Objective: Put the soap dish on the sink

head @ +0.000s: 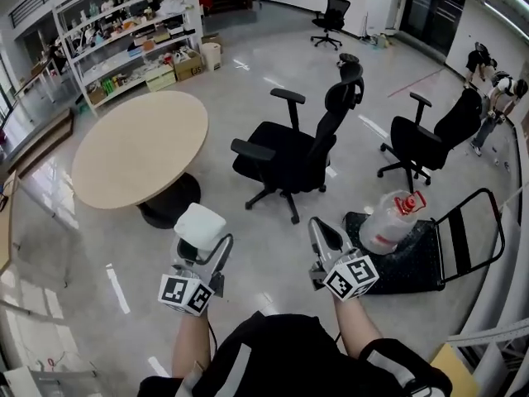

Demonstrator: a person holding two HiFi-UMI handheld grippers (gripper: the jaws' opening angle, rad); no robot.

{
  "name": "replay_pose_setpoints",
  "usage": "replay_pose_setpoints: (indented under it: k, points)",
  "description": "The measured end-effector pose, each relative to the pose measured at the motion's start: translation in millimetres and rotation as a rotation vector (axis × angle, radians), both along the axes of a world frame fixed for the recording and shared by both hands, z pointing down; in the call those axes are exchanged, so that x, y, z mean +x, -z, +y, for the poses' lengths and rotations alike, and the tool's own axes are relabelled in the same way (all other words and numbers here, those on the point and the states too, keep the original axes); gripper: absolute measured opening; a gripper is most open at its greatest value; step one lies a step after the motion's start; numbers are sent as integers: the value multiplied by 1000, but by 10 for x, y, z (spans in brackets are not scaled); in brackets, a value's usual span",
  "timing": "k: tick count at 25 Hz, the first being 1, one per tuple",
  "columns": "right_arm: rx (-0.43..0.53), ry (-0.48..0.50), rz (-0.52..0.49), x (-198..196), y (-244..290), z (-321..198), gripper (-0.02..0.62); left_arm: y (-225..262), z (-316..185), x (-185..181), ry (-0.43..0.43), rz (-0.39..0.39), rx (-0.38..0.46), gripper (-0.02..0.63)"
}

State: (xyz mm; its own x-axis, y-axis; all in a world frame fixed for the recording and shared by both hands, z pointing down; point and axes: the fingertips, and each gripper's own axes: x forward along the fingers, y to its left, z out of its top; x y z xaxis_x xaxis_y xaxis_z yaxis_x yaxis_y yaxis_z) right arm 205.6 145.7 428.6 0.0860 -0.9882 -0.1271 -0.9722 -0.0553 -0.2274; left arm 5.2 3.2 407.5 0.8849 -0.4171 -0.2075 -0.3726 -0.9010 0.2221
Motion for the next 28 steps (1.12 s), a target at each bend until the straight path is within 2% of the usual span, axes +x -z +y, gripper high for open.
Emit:
replay_pose_setpoints:
  k: [4,13,17,23,28]
  points:
    - [-14,67,-23,-207,-86,-268,6,-75,-178,-346,83,-4,-10,466]
    - [-49,224,-14,-565,-178,-853,6,-156,-429,-832,227,-11,-23,465]
    - [-51,316,59,-753,-164,-1190,6,-235,-592,-982,281,-10,-21,466]
    - [-23,413,26,-885,-149,-1827,6,-223,-1070,-1242,391,-31,1,466]
    - [-17,474,9,-836,-126,-2410,6,-133,-1452,-1289,469,-28,9,465]
